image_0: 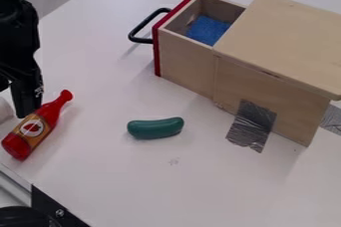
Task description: Put the red bottle into the drawer
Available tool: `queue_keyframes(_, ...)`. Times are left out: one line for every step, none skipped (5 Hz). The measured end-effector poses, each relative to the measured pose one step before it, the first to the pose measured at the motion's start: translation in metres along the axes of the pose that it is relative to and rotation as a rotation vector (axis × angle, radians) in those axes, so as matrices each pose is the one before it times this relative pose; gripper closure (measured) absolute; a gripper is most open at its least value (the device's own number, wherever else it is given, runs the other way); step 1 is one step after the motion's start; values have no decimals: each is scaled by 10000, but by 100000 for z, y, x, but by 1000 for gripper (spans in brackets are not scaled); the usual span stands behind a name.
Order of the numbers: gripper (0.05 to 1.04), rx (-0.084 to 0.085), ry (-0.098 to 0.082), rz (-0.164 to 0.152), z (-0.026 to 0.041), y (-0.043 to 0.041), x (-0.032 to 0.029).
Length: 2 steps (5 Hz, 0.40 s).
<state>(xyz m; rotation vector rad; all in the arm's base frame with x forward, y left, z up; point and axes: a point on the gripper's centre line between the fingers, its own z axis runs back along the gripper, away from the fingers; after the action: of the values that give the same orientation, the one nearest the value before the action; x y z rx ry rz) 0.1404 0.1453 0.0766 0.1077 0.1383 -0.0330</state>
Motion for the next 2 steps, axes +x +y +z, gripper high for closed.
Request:
queue_keyframes(86,-141,104,-8,-372,-222,-62)
queue_keyframes(86,-140,-126,427,-1800,-624,2037)
